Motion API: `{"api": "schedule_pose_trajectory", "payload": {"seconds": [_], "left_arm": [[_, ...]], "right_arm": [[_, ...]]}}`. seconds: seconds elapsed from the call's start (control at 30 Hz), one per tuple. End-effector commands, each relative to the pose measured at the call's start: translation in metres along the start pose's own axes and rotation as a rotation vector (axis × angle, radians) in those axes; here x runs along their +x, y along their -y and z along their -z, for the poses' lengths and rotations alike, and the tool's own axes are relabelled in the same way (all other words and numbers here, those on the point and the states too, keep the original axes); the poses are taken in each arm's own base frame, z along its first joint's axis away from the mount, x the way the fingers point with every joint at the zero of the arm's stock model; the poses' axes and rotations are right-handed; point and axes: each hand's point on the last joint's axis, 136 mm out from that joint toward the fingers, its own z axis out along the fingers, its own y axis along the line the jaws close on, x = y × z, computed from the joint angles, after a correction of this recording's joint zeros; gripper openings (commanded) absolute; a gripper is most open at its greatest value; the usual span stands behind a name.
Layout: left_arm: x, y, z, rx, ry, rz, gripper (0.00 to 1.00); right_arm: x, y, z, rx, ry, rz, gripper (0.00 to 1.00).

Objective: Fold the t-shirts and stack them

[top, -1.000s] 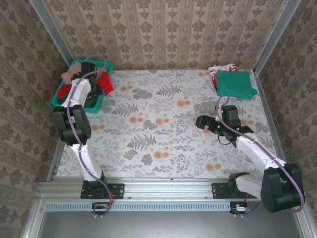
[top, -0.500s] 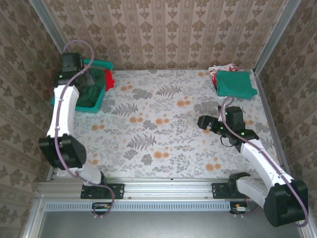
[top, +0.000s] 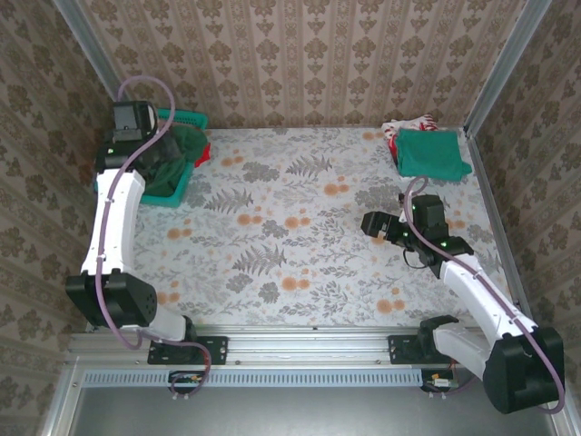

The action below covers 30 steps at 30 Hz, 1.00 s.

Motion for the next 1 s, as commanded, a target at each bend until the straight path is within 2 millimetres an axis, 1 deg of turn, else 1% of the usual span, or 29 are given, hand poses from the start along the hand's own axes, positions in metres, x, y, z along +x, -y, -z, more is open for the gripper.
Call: {"api": "schedule_pose_trajectory", "payload": {"seconds": [0.0,0.1,0.17,0.23,0.3,0.33,0.43,0.5,0.57,0.6,0.67,0.73,0.8,0.83,0.9,0.93,0.97], "left_arm": [[-0.033,0.033,0.028,0.113,0.092,-0.021,0.00],[-0.059,0.062,0.058,0.164,0.167,-0.063,0.00],[-0.079,0.080,0.087,0.193,0.236,-0.084,0.00],[-0.097,0.104,0.123,0.256,0.327,-0.110,0.00],[-0.107,0.126,0.155,0.317,0.396,-0.135,0.00],[-0.109,0.138,0.172,0.356,0.425,-0.151,0.00],[-0.111,0.170,0.210,0.484,0.489,-0.181,0.00],[-0.105,0.195,0.223,0.569,0.500,-0.203,0.00],[-0.089,0.224,0.225,0.658,0.465,-0.236,0.00],[-0.081,0.237,0.224,0.704,0.440,-0.250,0.00],[-0.062,0.254,0.210,0.755,0.378,-0.260,0.00],[-0.041,0.261,0.184,0.770,0.306,-0.242,0.00],[-0.018,0.256,0.149,0.738,0.254,-0.211,0.00],[0.000,0.250,0.124,0.714,0.213,-0.189,0.00],[0.035,0.224,0.067,0.605,0.119,-0.118,0.00],[0.057,0.209,0.037,0.546,0.060,-0.060,0.03],[0.086,0.195,0.007,0.504,-0.009,-0.032,0.12]], "right_arm": [[-0.011,-0.014,0.001,-0.047,0.016,-0.006,1.00],[-0.021,-0.023,0.004,-0.071,0.036,0.000,1.00],[-0.028,-0.031,0.006,-0.092,0.042,0.011,1.00],[-0.034,-0.036,0.010,-0.102,0.053,0.025,1.00],[-0.040,-0.040,0.013,-0.107,0.065,0.038,1.00],[-0.042,-0.041,0.014,-0.106,0.069,0.043,1.00],[-0.047,-0.043,0.018,-0.102,0.085,0.056,1.00],[-0.049,-0.043,0.020,-0.098,0.092,0.062,1.00],[-0.050,-0.043,0.021,-0.090,0.097,0.065,1.00],[-0.051,-0.042,0.022,-0.086,0.101,0.064,1.00],[-0.051,-0.041,0.025,-0.082,0.110,0.066,1.00],[-0.050,-0.040,0.027,-0.074,0.115,0.068,1.00],[-0.048,-0.037,0.028,-0.065,0.116,0.061,1.00],[-0.047,-0.037,0.028,-0.068,0.119,0.062,1.00],[-0.042,-0.037,0.027,-0.080,0.110,0.062,1.00],[-0.040,-0.037,0.024,-0.085,0.105,0.062,1.00],[-0.037,-0.036,0.022,-0.090,0.099,0.061,1.00]]}}
